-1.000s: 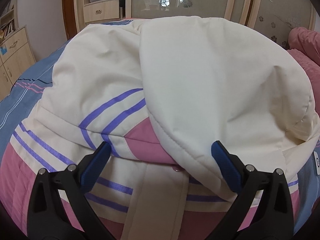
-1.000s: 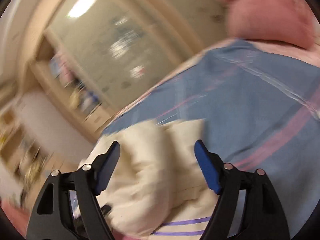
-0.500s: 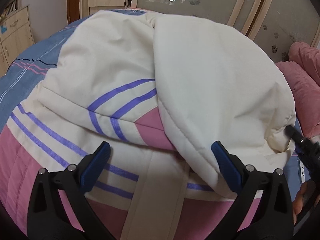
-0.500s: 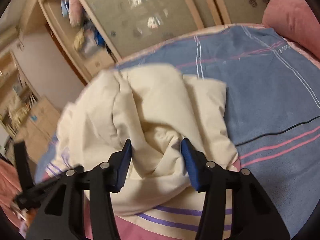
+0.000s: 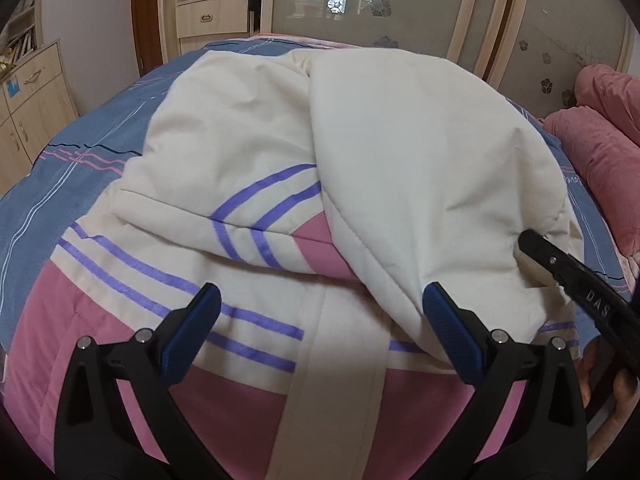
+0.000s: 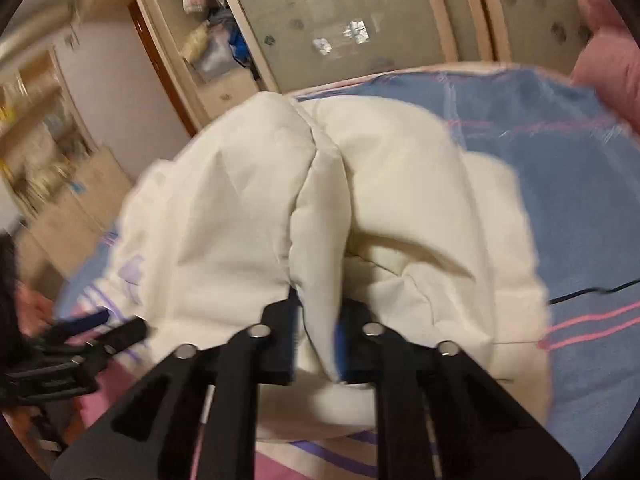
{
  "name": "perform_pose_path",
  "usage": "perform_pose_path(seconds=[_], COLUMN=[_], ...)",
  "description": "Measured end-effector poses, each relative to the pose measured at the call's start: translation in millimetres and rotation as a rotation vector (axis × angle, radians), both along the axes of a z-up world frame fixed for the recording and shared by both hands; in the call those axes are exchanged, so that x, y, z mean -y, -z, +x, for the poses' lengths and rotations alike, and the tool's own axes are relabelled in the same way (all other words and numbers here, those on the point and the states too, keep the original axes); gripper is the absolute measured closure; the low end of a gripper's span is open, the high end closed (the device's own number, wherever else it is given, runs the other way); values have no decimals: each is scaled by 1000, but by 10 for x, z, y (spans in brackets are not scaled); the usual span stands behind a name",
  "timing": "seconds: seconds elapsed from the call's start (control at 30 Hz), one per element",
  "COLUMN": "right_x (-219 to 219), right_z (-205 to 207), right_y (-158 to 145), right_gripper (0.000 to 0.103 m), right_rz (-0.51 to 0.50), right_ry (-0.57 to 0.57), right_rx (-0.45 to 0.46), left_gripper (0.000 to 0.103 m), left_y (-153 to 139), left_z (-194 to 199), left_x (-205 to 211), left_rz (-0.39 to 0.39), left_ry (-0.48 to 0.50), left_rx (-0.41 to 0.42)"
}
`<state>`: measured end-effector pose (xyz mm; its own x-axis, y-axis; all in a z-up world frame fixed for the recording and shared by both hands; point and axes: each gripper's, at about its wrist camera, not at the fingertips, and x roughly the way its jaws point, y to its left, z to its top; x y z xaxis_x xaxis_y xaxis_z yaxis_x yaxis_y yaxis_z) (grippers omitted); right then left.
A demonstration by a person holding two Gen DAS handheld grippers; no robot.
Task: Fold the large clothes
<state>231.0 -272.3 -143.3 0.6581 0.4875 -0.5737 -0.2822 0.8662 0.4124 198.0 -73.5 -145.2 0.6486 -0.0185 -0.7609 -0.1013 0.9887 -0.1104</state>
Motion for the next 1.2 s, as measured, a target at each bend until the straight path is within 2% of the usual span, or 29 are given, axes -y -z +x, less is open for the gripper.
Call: perform_pose_path(seconds=[0.03, 0.07, 0.1, 0.17, 0.2, 0.23, 0.4, 0.43, 0.5, 0.53, 0.57, 0.6, 0.63, 0.67, 0.77, 0.8, 0.87, 0.9, 0.93, 1.03, 1.1, 1.2], right_x=[55, 120, 224, 351, 383, 382, 201, 197, 208, 240, 282, 343, 396, 435, 362, 372, 288, 172, 92, -97, -75, -51], right_z=[-15, -41, -79, -118, -130, -125, 34, 36, 13, -19, -61, -139, -227, -379, -631, -647, -545, -465, -422, -178, -111, -61], right_y=[-22, -48, -83, -67, -24, 8, 181, 173, 80, 23, -47, -152, -257, -418, -645, -640, -575, -479, -408, -110, -10, 26], right_gripper=[93, 94, 94, 94, 94, 94, 94, 93, 83, 80, 67, 45, 34, 22, 25, 42, 65, 78, 81, 82, 82, 83], right_rz=[82, 208, 436, 765, 894, 920, 589, 503, 340, 307, 302, 315, 307, 249, 118, 112, 95, 47, -9, -193, -222, -200], right_ry=[-17, -62, -154, -278, -322, -333, -237, -196, -129, -106, -86, -48, 1, 83, 167, 164, 111, 94, 101, 140, 156, 158], right_rx=[1, 6, 8, -8, -29, -48, -251, -263, -225, -196, -162, -96, -22, 97, 276, 286, 243, 198, 169, 58, 19, -9], left_gripper=[2, 2, 2, 2, 2, 2, 2, 2, 2, 2, 2, 2, 2, 2, 2, 2, 2, 2, 2, 2, 2, 2], left_y=[-19, -43, -67, -125, -160, -179, -238, -240, -253, -262, -264, -265, -261, -258, -242, -239, -239, -243, -252, -275, -294, -280], left_z=[-12, -29, -45, -94, -124, -143, -145, -145, -144, -155, -164, -168, -185, -188, -194, -197, -201, -204, -209, -211, -209, -196], left_x=[-7, -41, -77, -174, -228, -259, -428, -431, -413, -365, -340, -299, -258, -208, -96, -63, -4, 19, 51, 107, 140, 185], left_rz=[5, 13, 19, 24, 18, 17, 1, -3, 8, 31, 50, 72, 92, 114, 140, 138, 131, 134, 141, 164, 174, 162], left_ry=[-7, -16, -23, -41, -51, -63, -113, -110, -96, -87, -81, -74, -67, -57, -20, -5, 24, 29, 34, 39, 42, 57], left_rx=[2, 5, 9, 25, 40, 48, 54, 56, 67, 78, 86, 94, 102, 110, 120, 123, 133, 138, 145, 161, 170, 168])
